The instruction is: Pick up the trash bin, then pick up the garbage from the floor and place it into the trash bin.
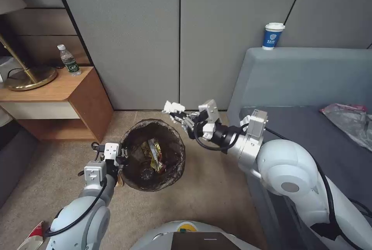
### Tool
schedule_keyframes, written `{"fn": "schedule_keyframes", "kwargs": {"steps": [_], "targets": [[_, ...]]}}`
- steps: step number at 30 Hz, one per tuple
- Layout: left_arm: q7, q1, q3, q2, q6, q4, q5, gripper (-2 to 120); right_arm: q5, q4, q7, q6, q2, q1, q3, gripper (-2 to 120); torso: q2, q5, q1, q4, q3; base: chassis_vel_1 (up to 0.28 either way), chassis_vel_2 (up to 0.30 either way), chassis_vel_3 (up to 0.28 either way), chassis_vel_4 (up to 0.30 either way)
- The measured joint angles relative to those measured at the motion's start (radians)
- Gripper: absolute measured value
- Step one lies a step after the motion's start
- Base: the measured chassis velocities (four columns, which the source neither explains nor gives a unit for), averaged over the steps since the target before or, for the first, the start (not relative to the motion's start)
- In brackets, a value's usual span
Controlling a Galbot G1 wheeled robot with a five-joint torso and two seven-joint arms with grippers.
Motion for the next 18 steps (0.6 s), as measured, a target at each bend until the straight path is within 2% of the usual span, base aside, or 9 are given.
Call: {"fn": "schedule_keyframes", "kwargs": {"steps": [7,9,15,18], "targets": [[0.001,-0.005,0.007,-0.004,0.0,0.008,0.007,2,-0.007,-0.002,-0.014,-0.008,-0.025,0.075,-0.125,0,0.0,0.0,0.0,0.0,0.0,0.0,0.0,0.0,0.0],[0.002,-0.007,0.007,-0.004,0.0,0.009,0.007,2,-0.006,-0.014,-0.004,-0.015,-0.027,0.118,-0.182,0,0.0,0.0,0.0,0.0002,0.0,0.0,0.0,0.0,0.0],[0.003,-0.008,0.002,-0.003,0.0,0.009,0.007,2,0.016,-0.029,0.047,-0.047,-0.021,0.173,-0.27,-1,0.0,0.0,0.0,0.0001,0.0,0.0,0.0,0.0,0.0],[0.004,-0.01,0.001,-0.003,0.0,0.009,0.006,2,0.031,-0.031,0.062,-0.069,-0.016,0.185,-0.29,6,0.0,0.0,0.0,0.0001,0.0,0.0,0.0,0.0,0.0]]}}
